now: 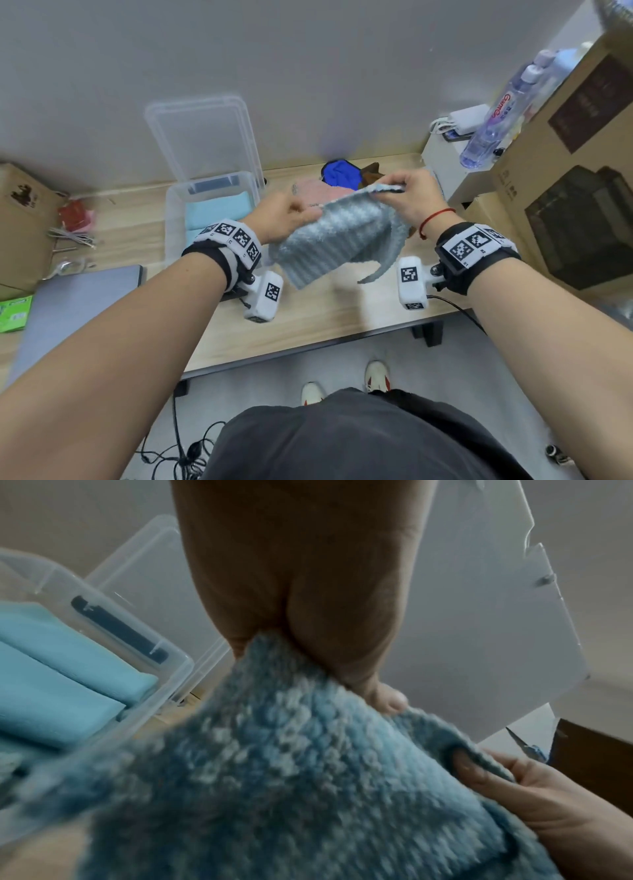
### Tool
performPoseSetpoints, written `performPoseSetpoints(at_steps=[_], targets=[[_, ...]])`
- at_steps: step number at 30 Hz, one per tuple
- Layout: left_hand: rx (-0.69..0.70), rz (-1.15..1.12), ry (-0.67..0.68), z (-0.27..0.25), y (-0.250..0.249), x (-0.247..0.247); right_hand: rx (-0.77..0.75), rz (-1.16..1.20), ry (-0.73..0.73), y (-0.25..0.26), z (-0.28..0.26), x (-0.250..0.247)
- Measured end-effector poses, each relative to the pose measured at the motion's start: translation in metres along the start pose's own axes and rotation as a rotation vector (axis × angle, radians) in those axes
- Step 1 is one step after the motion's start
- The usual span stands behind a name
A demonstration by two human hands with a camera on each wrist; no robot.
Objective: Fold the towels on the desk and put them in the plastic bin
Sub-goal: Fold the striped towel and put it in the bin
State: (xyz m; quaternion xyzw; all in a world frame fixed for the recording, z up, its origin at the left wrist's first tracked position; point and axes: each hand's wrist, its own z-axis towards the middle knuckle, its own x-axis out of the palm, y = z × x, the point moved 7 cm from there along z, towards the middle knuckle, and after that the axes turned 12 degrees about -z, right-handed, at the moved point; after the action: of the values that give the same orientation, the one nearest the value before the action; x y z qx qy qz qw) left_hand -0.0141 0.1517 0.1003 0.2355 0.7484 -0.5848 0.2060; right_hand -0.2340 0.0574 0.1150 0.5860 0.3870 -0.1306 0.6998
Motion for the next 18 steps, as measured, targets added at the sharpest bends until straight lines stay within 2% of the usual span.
performPoseSetpoints(at_steps=[3,5,9,11,14,18], targets=[[-0.024,0.175,0.204,-0.006,0.015,0.013,0.054,-0.05,-0.014,-0.023,-0.002,-0.01],[-0.079,0.22,0.202,-0.006,0.028,0.013,0.099,-0.07,-0.012,-0.039,-0.004,-0.013],[-0.104,0.2,0.011,0.002,0.039,0.001,0.145,-0.186,-0.01,-0.062,0.0,-0.013],[-0.093,0.11,-0.09,0.007,0.036,-0.008,0.147,-0.148,-0.035,-0.063,0.007,-0.016],[-0.081,-0.11,-0.227,0.017,0.027,-0.021,0.126,-0.03,-0.113,-0.055,0.02,-0.03],[-0.026,-0.524,-0.473,0.023,0.015,-0.045,0.133,0.16,-0.246,-0.055,0.038,-0.052]])
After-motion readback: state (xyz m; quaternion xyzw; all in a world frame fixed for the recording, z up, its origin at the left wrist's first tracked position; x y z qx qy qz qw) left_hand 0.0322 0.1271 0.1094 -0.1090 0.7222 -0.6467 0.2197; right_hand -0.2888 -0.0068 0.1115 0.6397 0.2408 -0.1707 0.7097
